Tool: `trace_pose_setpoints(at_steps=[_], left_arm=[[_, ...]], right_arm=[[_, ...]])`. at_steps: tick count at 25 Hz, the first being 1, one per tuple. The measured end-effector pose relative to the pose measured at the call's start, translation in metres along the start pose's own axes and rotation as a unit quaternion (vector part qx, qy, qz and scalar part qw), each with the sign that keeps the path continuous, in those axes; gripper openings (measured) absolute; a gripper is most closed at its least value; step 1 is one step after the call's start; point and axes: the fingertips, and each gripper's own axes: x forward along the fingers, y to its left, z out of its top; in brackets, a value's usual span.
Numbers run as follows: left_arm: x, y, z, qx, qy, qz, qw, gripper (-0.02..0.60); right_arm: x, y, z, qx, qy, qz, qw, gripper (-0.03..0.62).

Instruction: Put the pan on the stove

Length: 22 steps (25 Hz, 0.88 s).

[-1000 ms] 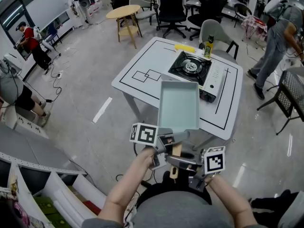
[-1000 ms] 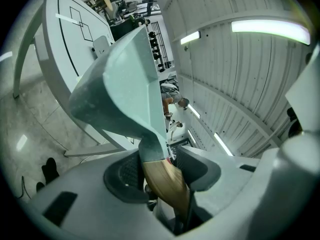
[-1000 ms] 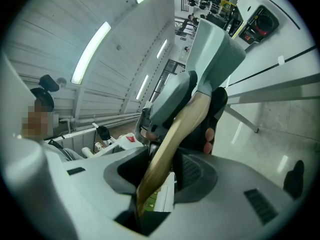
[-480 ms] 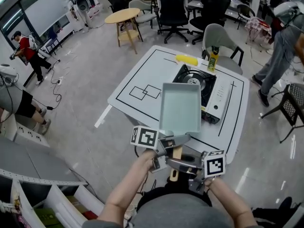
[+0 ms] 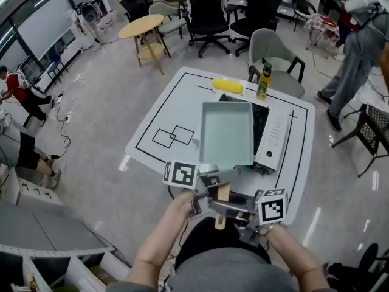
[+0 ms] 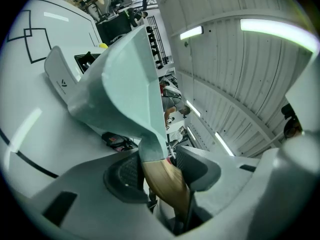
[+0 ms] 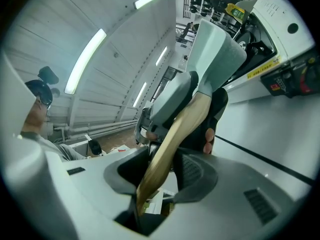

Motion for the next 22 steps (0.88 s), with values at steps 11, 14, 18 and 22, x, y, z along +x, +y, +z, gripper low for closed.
trace_pose_setpoints(at_steps=[11, 14, 18, 22], left_arm=[[0.006, 0.016, 0.041, 0.011, 0.086, -0.023, 0.9960, 0.175], [0.004, 0.019, 0.051, 0.007, 0.108, -0.040, 0.9934, 0.175], [0.002, 0.026, 0.057, 0.005, 0.142, -0.055, 0.9883, 0.175], [0.002, 0.029, 0.060, 0.000, 0.169, -0.065, 0.9834, 0.175]], right_arm=[[0.027, -0.024, 0.047, 0.007, -0.075, -0.043, 0.996, 0.149], [0.038, -0.031, 0.058, 0.006, -0.100, -0.058, 0.993, 0.149], [0.049, -0.040, 0.067, 0.010, -0.133, -0.078, 0.988, 0.149], [0.056, -0.045, 0.075, 0.016, -0.162, -0.095, 0.982, 0.149]])
